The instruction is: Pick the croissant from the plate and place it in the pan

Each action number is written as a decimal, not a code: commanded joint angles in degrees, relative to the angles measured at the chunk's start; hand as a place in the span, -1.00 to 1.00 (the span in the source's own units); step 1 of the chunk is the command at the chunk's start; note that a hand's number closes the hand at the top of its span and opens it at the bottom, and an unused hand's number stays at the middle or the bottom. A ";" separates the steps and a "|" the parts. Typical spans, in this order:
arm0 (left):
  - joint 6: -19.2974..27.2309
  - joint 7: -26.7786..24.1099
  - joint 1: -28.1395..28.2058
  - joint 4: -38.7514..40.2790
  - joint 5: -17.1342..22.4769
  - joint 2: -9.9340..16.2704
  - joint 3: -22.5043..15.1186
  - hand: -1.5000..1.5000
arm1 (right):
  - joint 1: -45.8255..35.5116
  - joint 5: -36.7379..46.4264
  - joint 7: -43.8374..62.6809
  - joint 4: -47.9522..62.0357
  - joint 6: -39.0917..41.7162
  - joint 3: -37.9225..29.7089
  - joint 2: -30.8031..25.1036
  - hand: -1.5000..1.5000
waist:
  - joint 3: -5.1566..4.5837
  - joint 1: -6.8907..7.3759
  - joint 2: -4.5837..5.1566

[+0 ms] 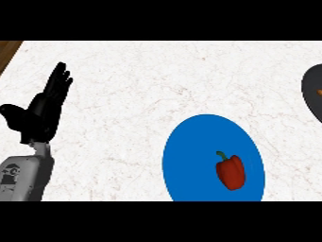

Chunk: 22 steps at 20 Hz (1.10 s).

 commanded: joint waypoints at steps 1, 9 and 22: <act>0.46 -0.67 -1.61 2.56 -0.36 0.15 0.83 0.00 | 1.75 -4.59 -9.32 -0.69 -1.53 -3.81 1.48 -1.00 | -0.15 -2.00 -0.47; 2.06 1.95 1.72 -1.29 -1.04 -1.20 -0.14 0.00 | 5.97 -15.75 -16.62 1.26 11.12 -12.41 -1.89 -1.00 | -0.31 -3.00 -1.35; 0.11 0.30 2.29 1.20 0.48 1.09 3.32 0.00 | 22.90 -24.87 -20.30 -11.83 33.60 -12.66 -2.37 -1.00 | -0.88 -6.11 -2.40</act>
